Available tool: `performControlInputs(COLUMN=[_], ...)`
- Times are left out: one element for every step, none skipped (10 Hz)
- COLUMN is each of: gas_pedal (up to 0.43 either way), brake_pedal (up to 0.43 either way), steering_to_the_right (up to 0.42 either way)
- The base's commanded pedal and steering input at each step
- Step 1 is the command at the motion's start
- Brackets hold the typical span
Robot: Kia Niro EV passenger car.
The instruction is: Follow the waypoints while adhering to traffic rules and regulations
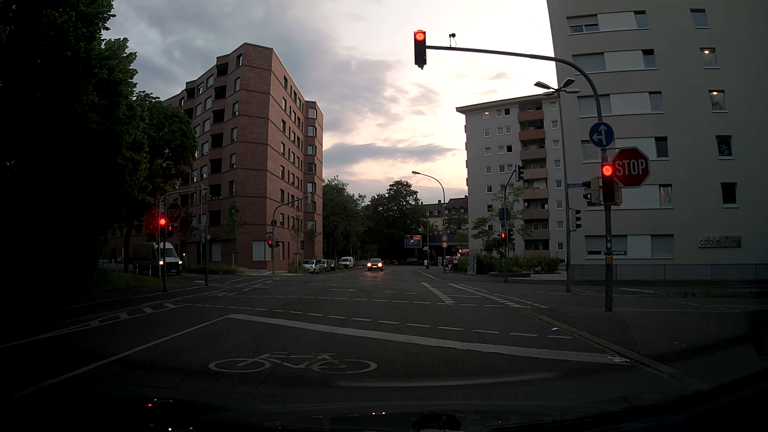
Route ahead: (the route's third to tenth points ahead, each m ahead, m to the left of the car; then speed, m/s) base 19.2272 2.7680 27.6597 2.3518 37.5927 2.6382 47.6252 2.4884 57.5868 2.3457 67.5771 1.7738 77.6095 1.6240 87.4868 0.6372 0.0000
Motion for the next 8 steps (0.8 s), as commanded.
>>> performControlInputs(gas_pedal=[0.0, 0.0, 0.0, 0.0, 0.0, 0.0, 0.0, 0.0], brake_pedal=[0.171, 0.171, 0.171, 0.171, 0.171, 0.171, 0.171, 0.171], steering_to_the_right=[-0.016, -0.016, -0.016, -0.016, -0.016, -0.016, -0.016, -0.016])
